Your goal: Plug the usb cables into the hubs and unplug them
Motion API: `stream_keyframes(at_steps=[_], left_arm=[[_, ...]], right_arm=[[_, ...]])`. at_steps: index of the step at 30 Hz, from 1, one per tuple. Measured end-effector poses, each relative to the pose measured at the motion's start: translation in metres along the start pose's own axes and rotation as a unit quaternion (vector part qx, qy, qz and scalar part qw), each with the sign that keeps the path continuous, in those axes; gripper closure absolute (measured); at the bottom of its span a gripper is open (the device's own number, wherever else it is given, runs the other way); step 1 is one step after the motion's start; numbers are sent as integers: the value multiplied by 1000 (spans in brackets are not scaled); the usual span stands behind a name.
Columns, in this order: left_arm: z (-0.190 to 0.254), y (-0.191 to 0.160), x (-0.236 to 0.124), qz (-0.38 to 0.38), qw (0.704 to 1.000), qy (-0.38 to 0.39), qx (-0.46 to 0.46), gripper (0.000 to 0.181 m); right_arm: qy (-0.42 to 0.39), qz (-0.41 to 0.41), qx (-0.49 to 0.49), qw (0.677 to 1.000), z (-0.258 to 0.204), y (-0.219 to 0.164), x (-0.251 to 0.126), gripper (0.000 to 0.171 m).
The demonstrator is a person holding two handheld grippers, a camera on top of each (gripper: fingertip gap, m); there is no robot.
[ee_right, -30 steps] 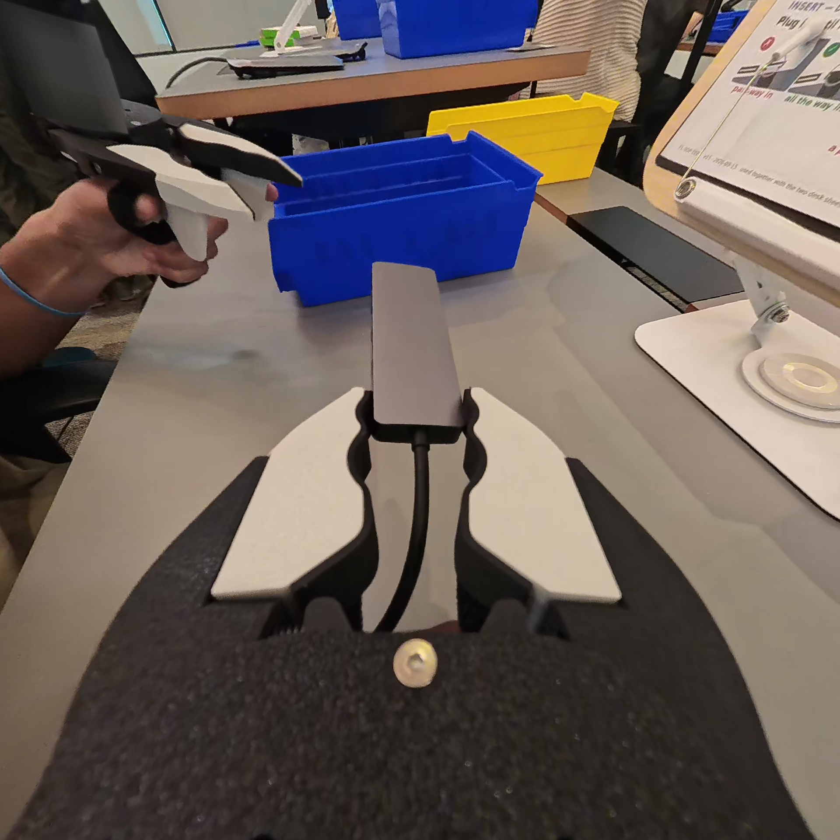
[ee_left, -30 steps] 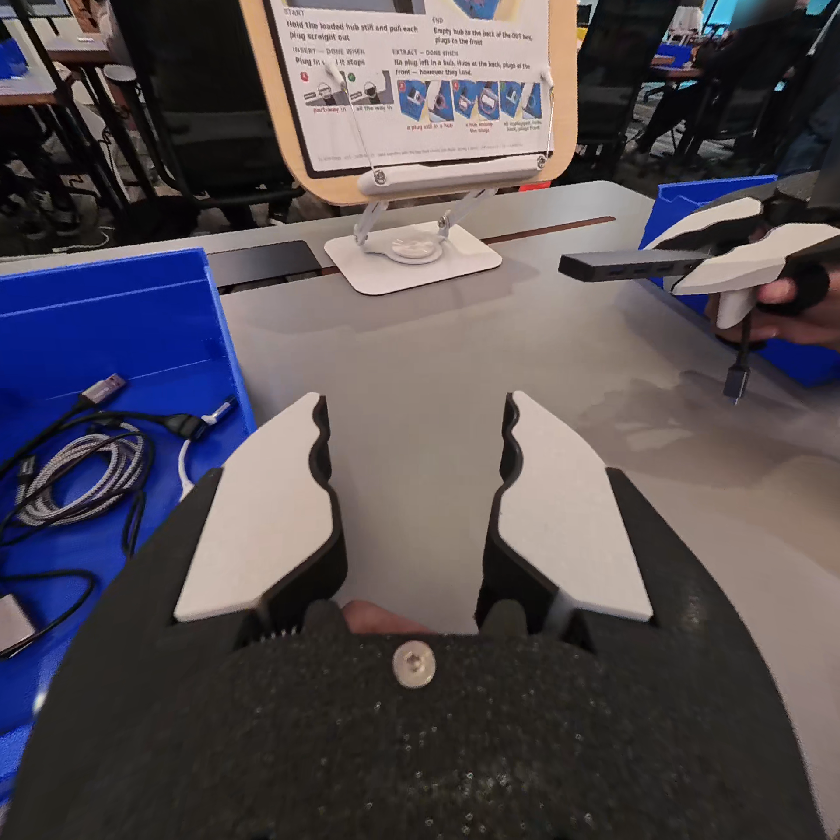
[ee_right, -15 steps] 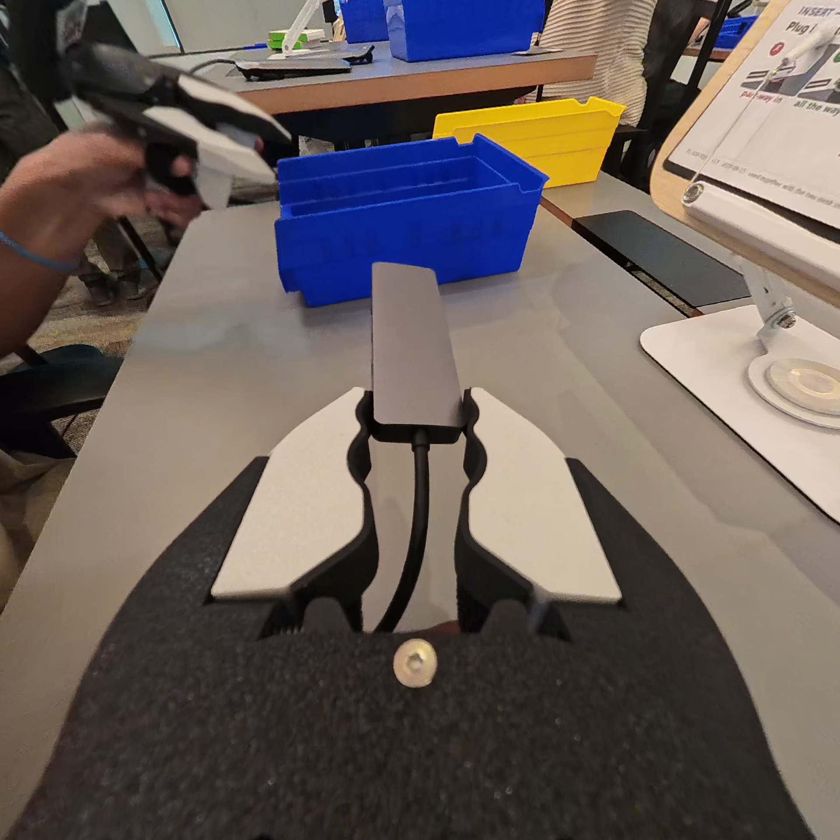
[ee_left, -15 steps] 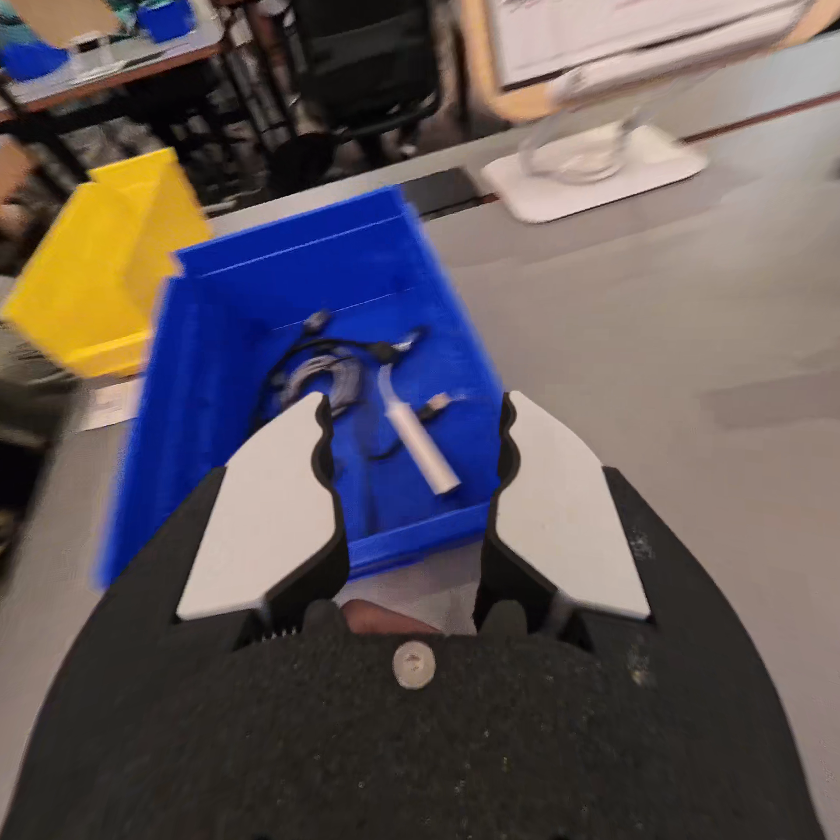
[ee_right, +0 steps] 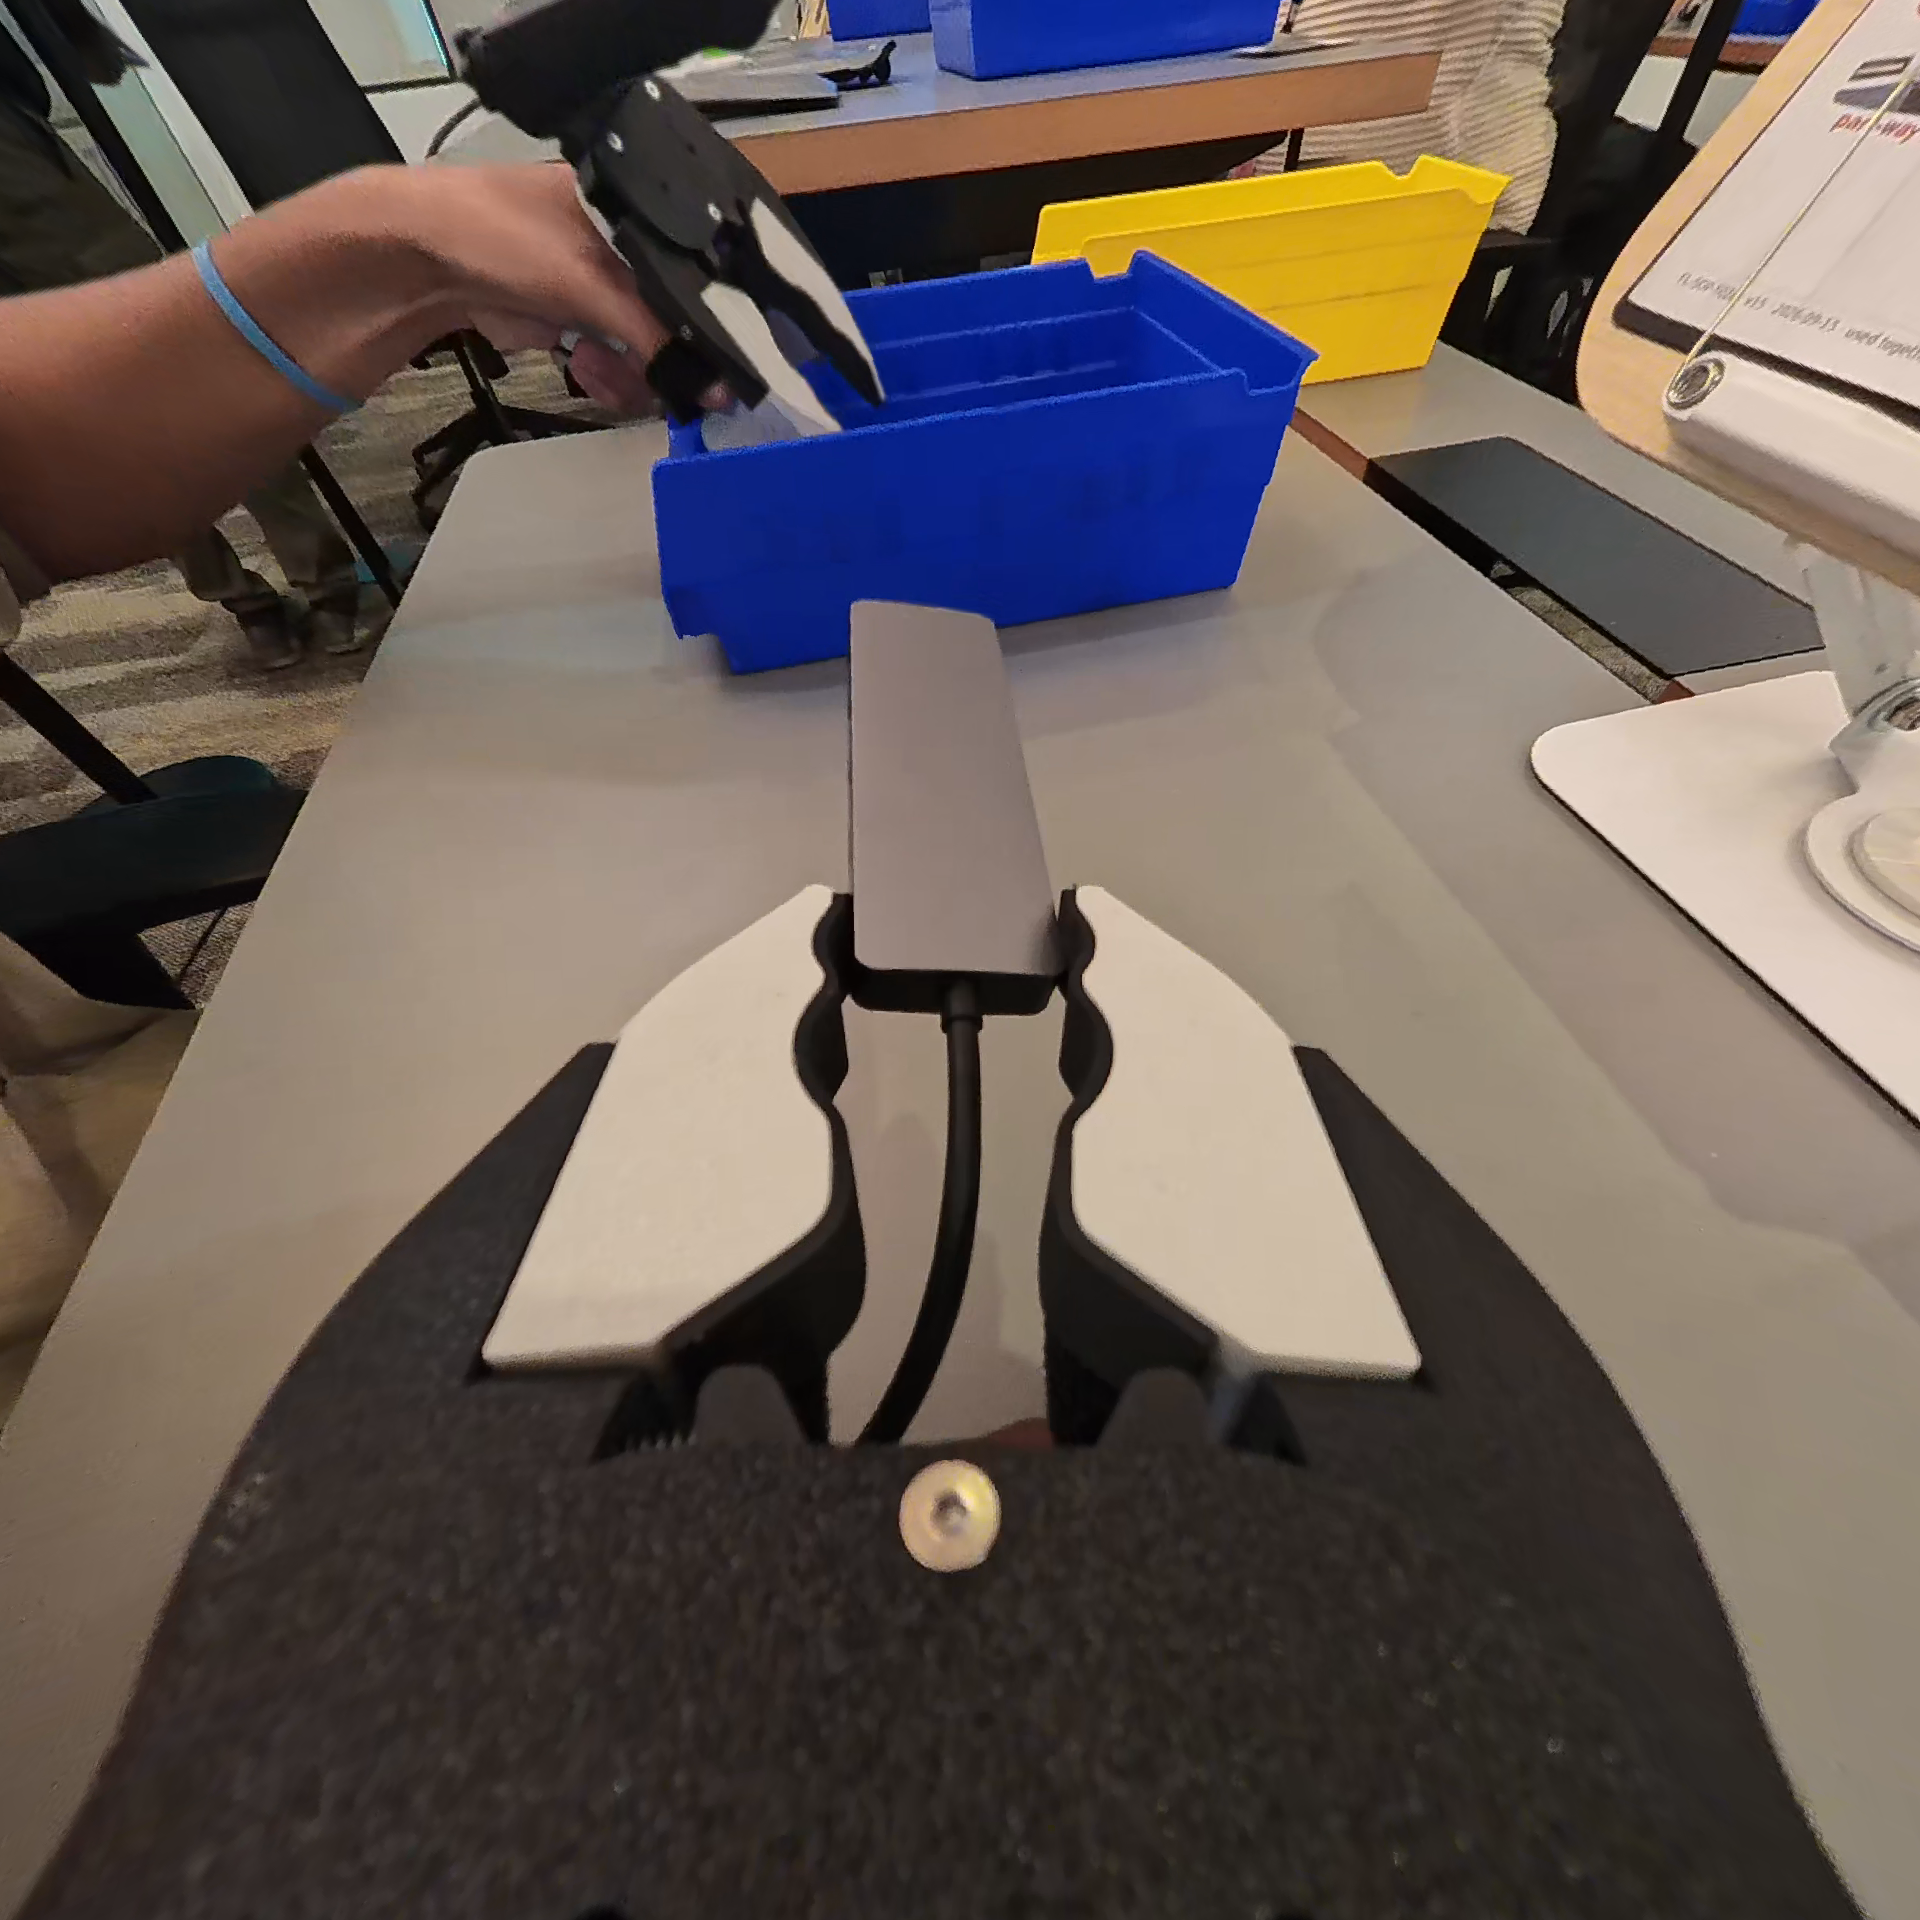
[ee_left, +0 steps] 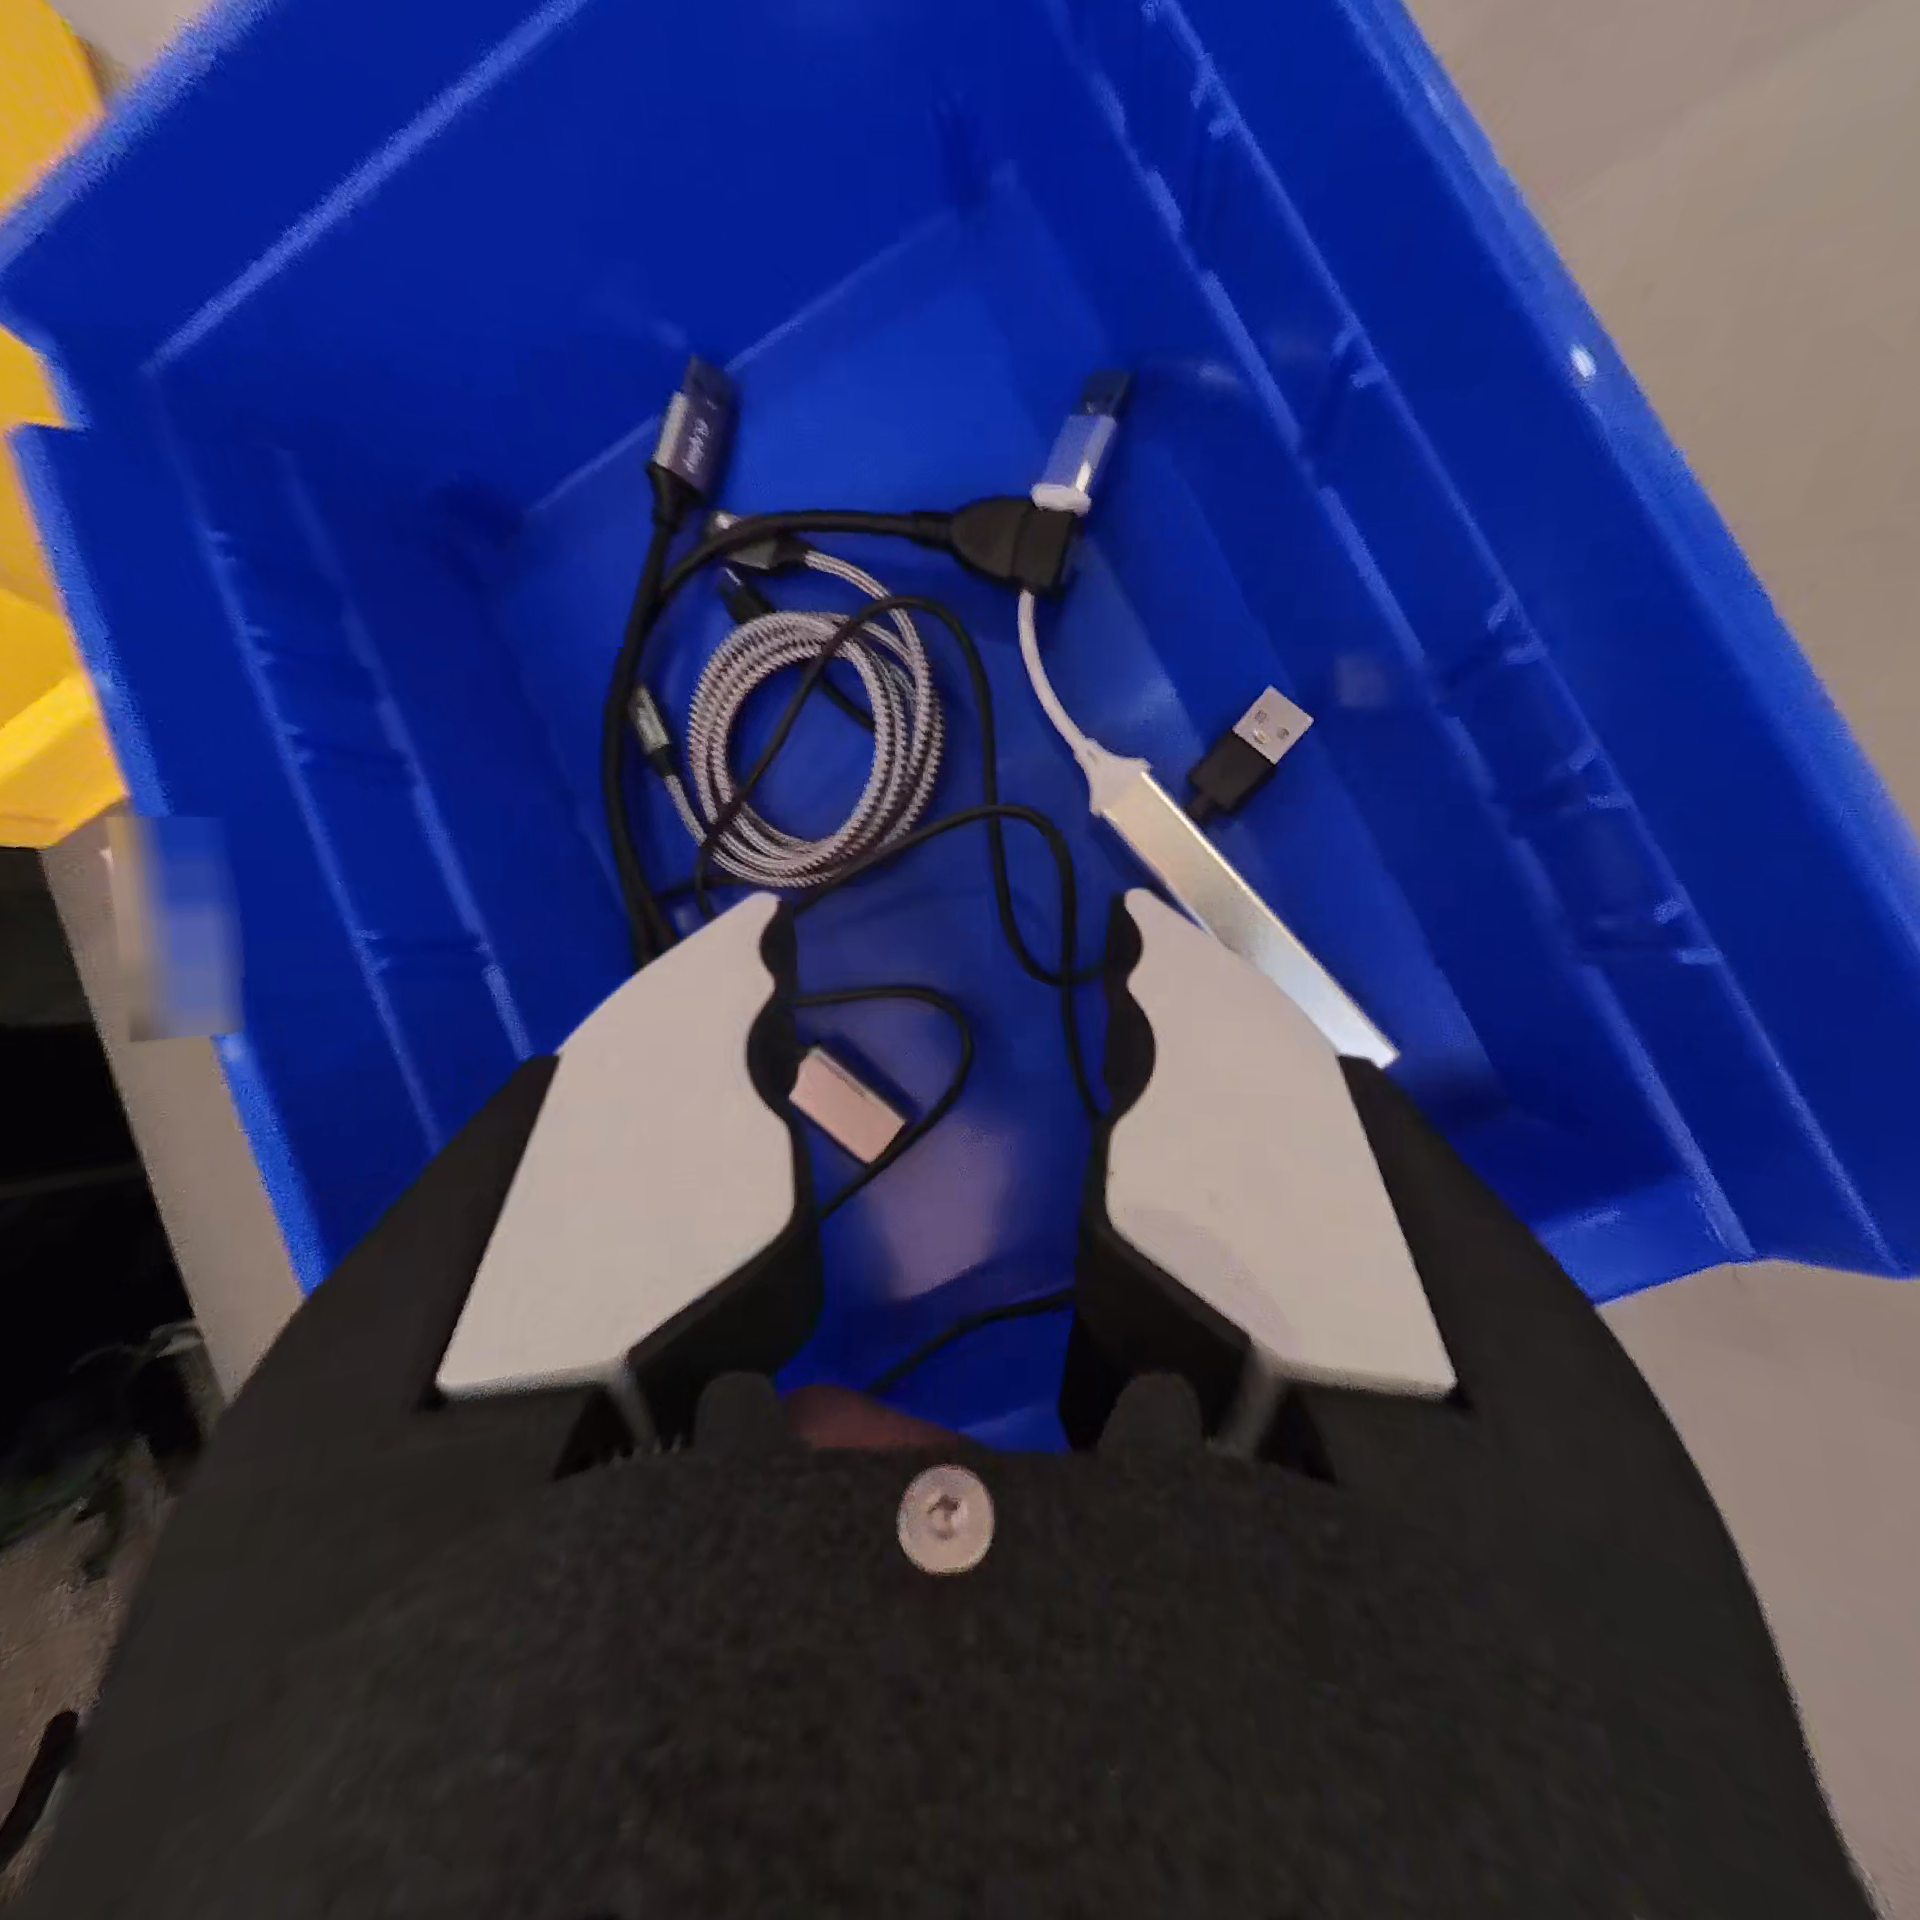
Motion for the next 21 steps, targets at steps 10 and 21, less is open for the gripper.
stream_keyframes(at_steps=[10, 21], left_arm=[[15, 31, 20, -12, 996, 2, 89, 127], [-48, 79, 53, -95, 961, -37, 256, 133]], right_arm=[[5, -8, 8, 1000, 3, -6, 1, 133], [9, -17, 13, 1000, 5, -9, 4, 133]])
Point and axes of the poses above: each gripper's, where its closed fingertips meet, x out along the fingers, y out of its top, z = x × y across the jaws, the point moved 10 cm from there along -x, back along the fingers, and after that the axes turned 10 degrees about -y, right-handed, at the moved point
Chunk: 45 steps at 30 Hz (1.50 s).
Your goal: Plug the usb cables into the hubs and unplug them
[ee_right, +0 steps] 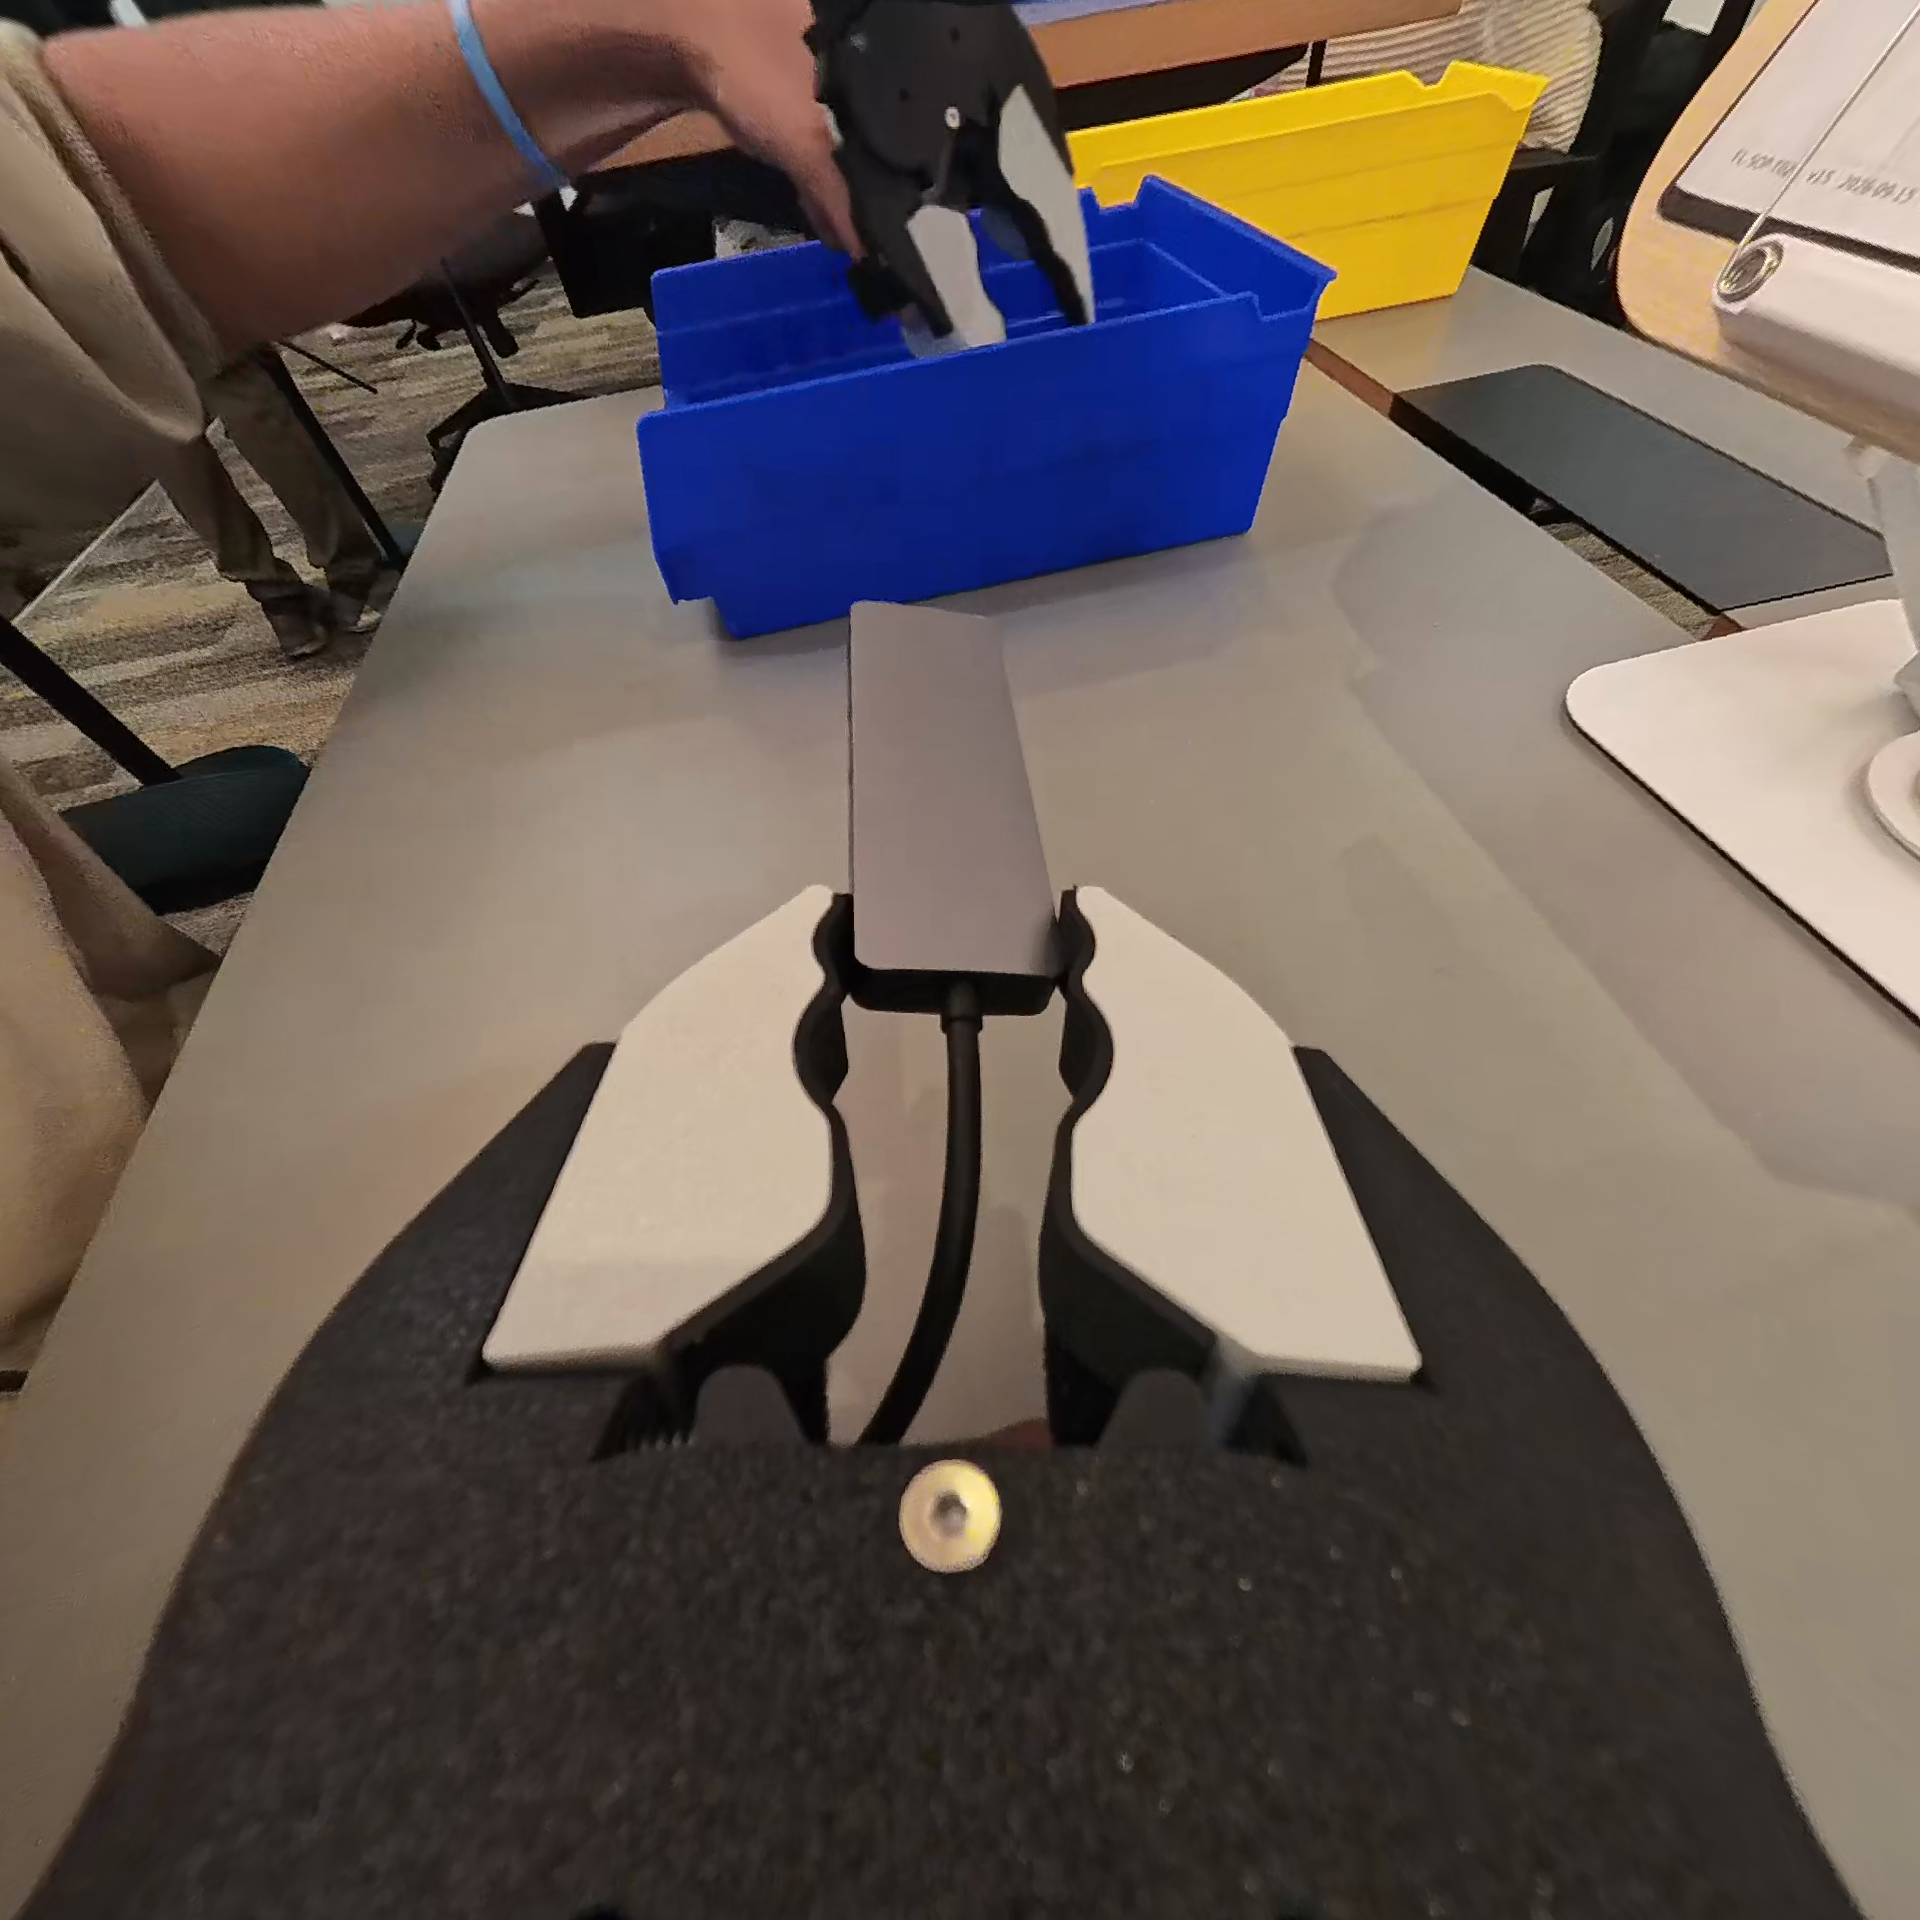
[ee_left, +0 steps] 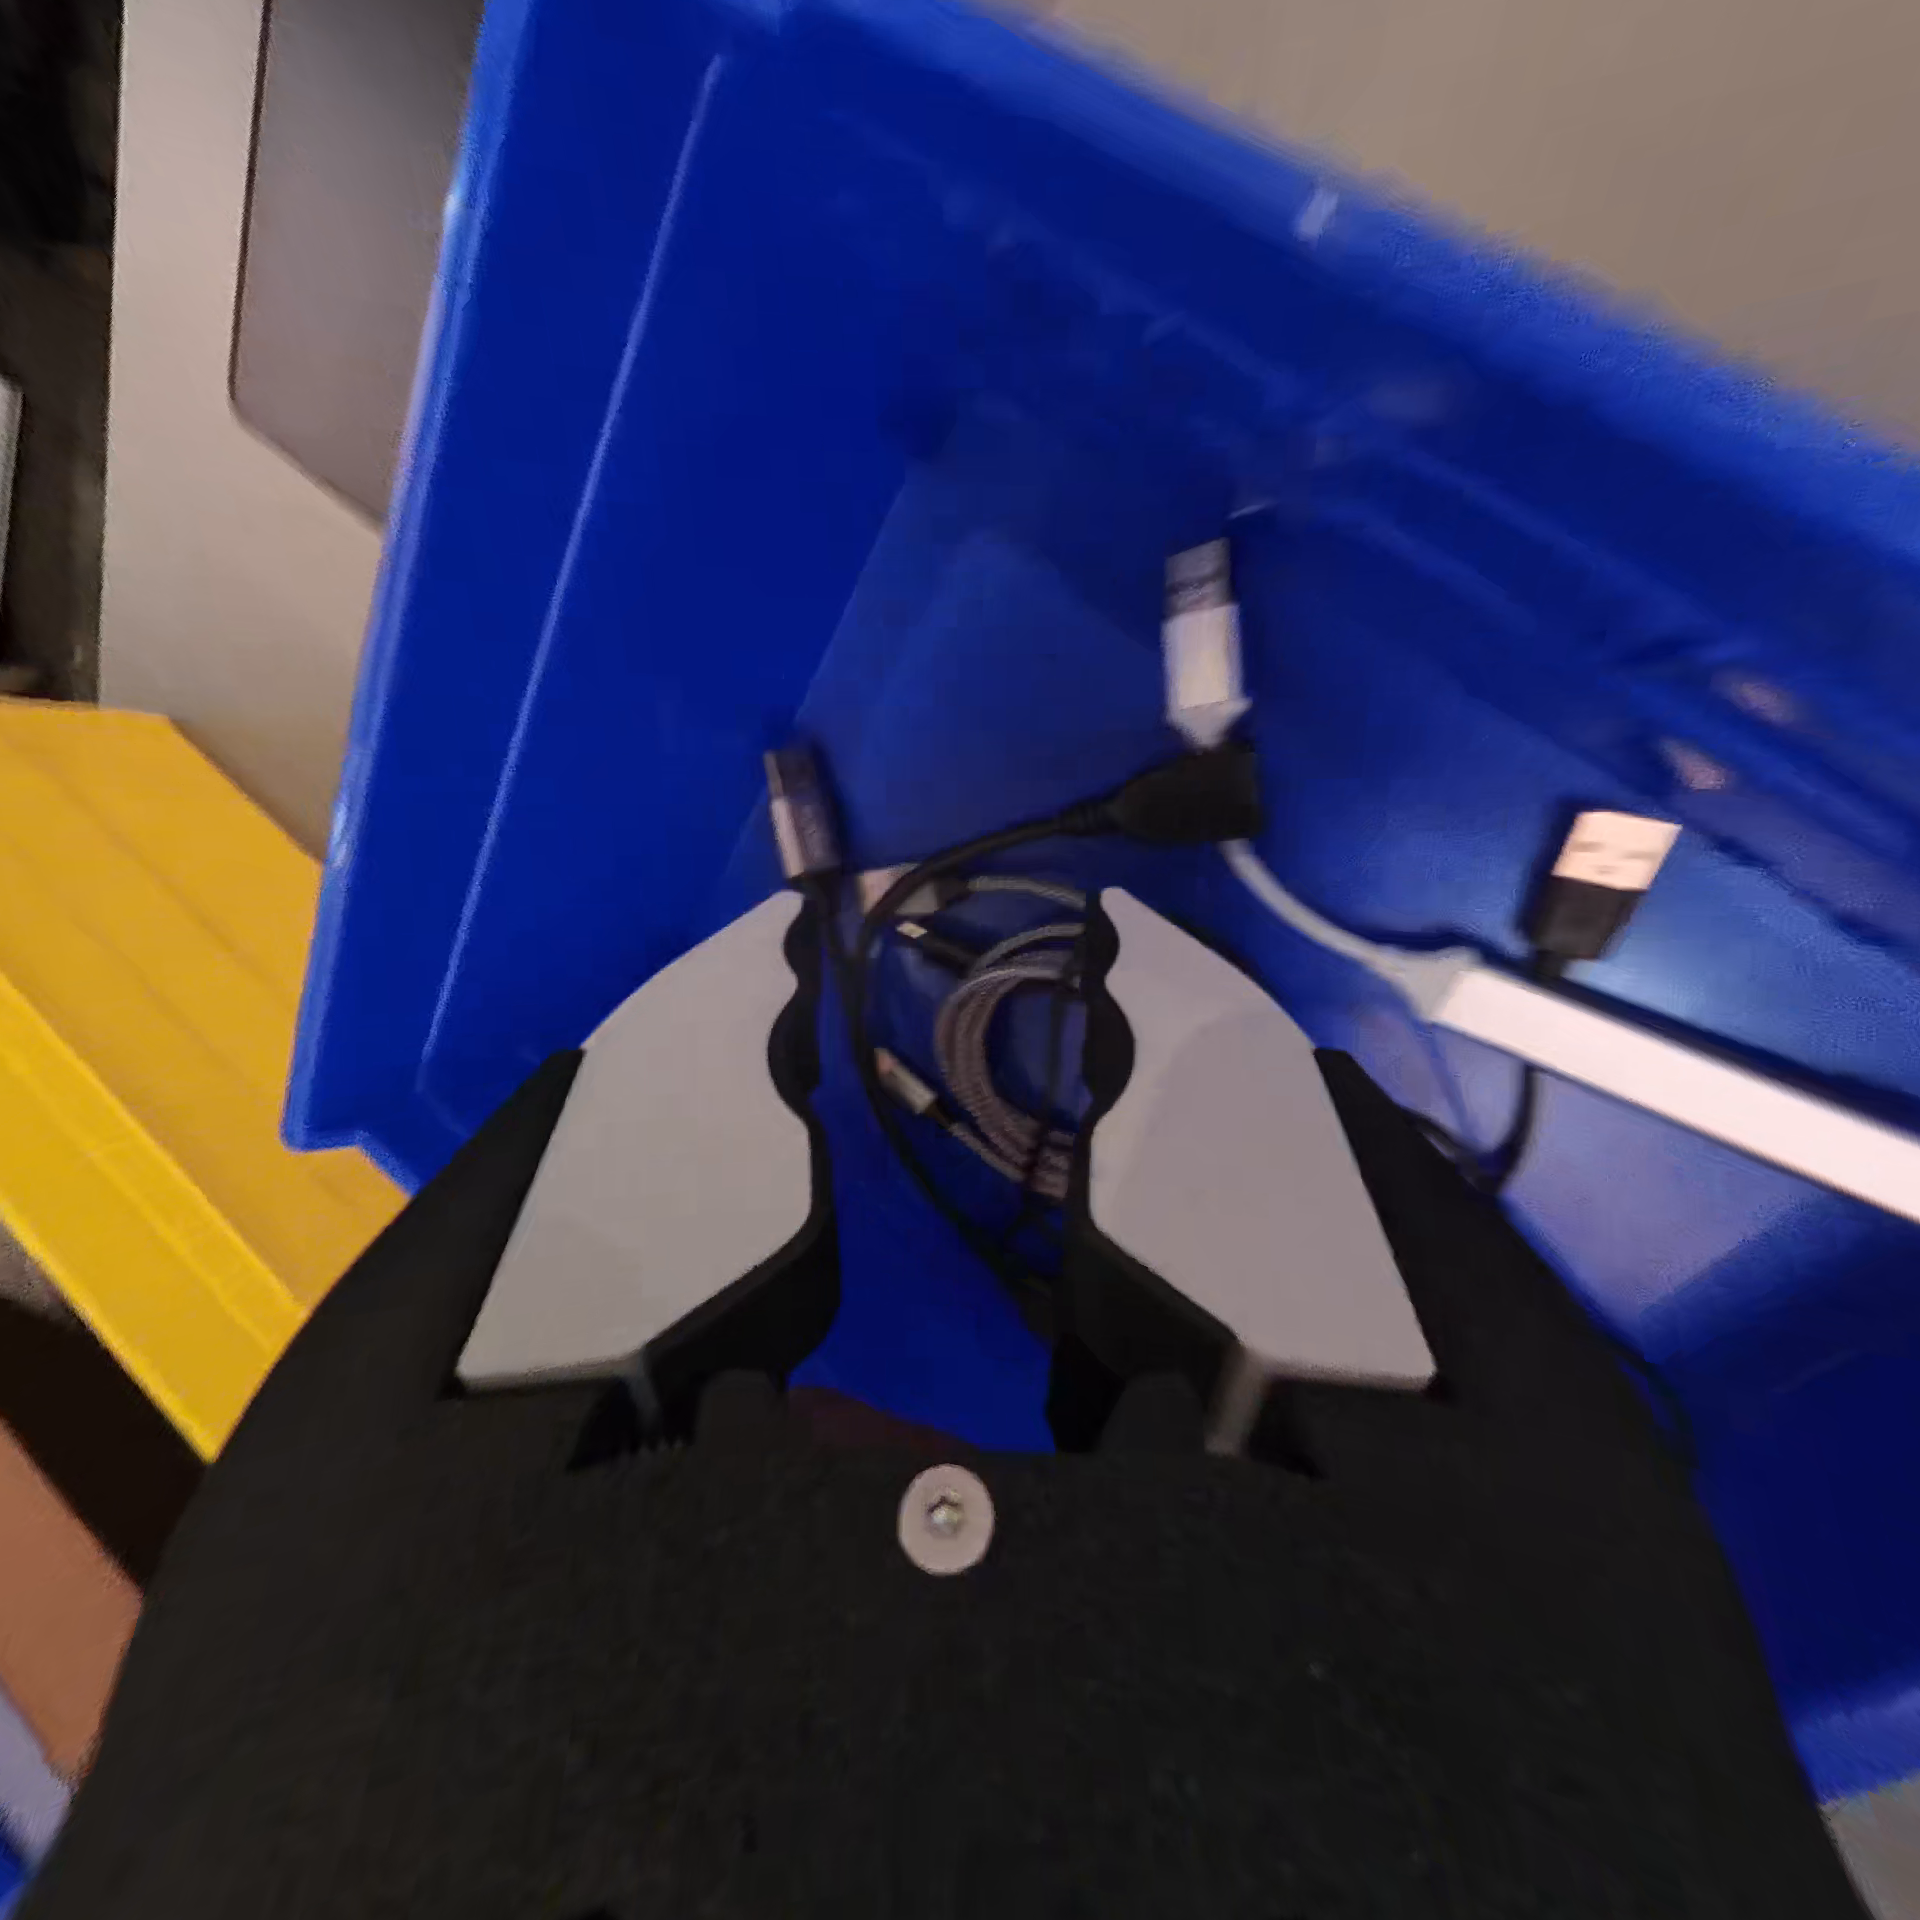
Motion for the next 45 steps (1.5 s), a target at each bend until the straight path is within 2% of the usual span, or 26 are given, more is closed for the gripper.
stream_keyframes(at_steps=[2, 4, 7, 12, 16, 19, 25, 27, 28, 33, 37, 41, 43, 45], left_arm=[[-15, -4, 4, -19, 999, 21, -40, 135], [-14, -5, 6, -13, 997, -22, -66, 131], [1, 3, 10, 23, 997, -70, -6, 140], [10, 16, 23, -30, 994, -90, 46, 136], [12, 15, 29, -73, 989, -108, 70, 142], [14, 13, 34, -96, 985, -113, 84, 146], [10, 15, 39, -74, 989, -88, 90, 151], [8, 14, 36, -59, 992, -73, 82, 158], [6, 14, 33, -43, 994, -52, 85, 181], [-4, 16, 12, 62, 997, -29, 29, 181], [8, -2, -3, 54, 998, -36, 11, 181], [33, -37, -37, -11, 999, -34, 17, 158], [40, -52, -43, -39, 997, -50, -40, 143], [45, -59, -40, -39, 987, -63, -143, 137]], right_arm=[[0, 1, 1, 1000, 0, 0, 0, 133], [0, 0, 1, 1000, 1, 0, -1, 133], [3, -3, 0, 1000, 1, -1, -1, 133], [4, 0, 7, 1000, 2, -2, -2, 133], [6, -1, 5, 1000, 1, -2, -2, 133], [7, -3, 7, 1000, 1, -2, -1, 133], [11, -8, 8, 1000, 1, -4, 1, 133], [12, -8, 8, 1000, 1, -3, 1, 133], [12, -8, 8, 1000, 1, -3, 1, 133], [14, -8, 10, 1000, 0, -3, 0, 133], [15, -6, 10, 1000, -1, -3, 0, 133], [18, -8, 10, 1000, -1, -3, 1, 133], [20, -10, 10, 1000, -1, -3, 1, 133], [21, -10, 12, 1000, -1, -4, 2, 133]])
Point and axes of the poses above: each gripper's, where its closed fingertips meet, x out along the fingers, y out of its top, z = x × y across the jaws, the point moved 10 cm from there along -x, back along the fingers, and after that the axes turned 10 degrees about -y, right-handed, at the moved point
